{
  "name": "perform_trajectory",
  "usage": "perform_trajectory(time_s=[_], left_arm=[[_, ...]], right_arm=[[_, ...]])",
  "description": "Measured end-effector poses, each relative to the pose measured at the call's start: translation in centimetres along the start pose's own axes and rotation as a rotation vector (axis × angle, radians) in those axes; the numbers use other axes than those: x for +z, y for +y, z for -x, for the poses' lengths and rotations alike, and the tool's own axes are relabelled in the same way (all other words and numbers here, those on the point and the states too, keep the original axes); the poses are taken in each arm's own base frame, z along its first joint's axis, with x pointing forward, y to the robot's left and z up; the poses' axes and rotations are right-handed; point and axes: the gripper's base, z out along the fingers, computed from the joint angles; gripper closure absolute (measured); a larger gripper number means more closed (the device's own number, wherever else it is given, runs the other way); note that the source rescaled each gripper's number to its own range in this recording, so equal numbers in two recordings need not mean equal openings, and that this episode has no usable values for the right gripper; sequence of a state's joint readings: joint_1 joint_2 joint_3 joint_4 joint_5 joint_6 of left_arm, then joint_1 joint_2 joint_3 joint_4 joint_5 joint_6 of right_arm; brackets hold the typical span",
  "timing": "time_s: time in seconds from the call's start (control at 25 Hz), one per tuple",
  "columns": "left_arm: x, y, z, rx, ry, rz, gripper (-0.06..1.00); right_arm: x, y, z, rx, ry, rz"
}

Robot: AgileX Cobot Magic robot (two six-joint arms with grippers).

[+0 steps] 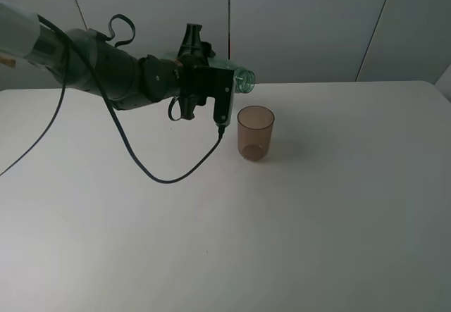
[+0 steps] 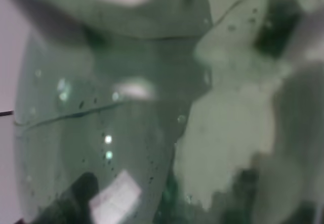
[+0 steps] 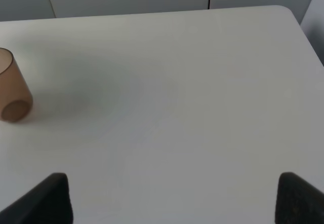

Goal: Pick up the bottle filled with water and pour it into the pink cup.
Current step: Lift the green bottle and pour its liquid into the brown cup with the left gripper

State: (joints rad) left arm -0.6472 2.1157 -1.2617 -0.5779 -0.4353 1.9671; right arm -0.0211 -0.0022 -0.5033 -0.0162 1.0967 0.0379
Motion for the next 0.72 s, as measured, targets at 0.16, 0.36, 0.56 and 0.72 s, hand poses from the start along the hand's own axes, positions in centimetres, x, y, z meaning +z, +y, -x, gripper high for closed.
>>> perform_trajectory(time_s=[0.16, 0.36, 0.56, 0.72], left_arm=[[-0.01, -0.02, -0.01, 0.023, 0.003, -0.002, 0.92], [-0.11, -0.12, 0.31, 0.048, 0.016, -0.007, 0.92], [-0.19, -0.07, 0.51, 0.062, 0.027, 0.004, 0.92], [-0.26, 0.09, 0.80, 0.062, 0.030, 0.020, 0.92]], right_arm=[[0.00, 0.00, 0.00, 0.000, 0.000, 0.000], [0.00, 0.00, 0.00, 0.000, 0.000, 0.000], [0.00, 0.00, 0.00, 0.000, 0.000, 0.000], [0.00, 0.00, 0.00, 0.000, 0.000, 0.000]])
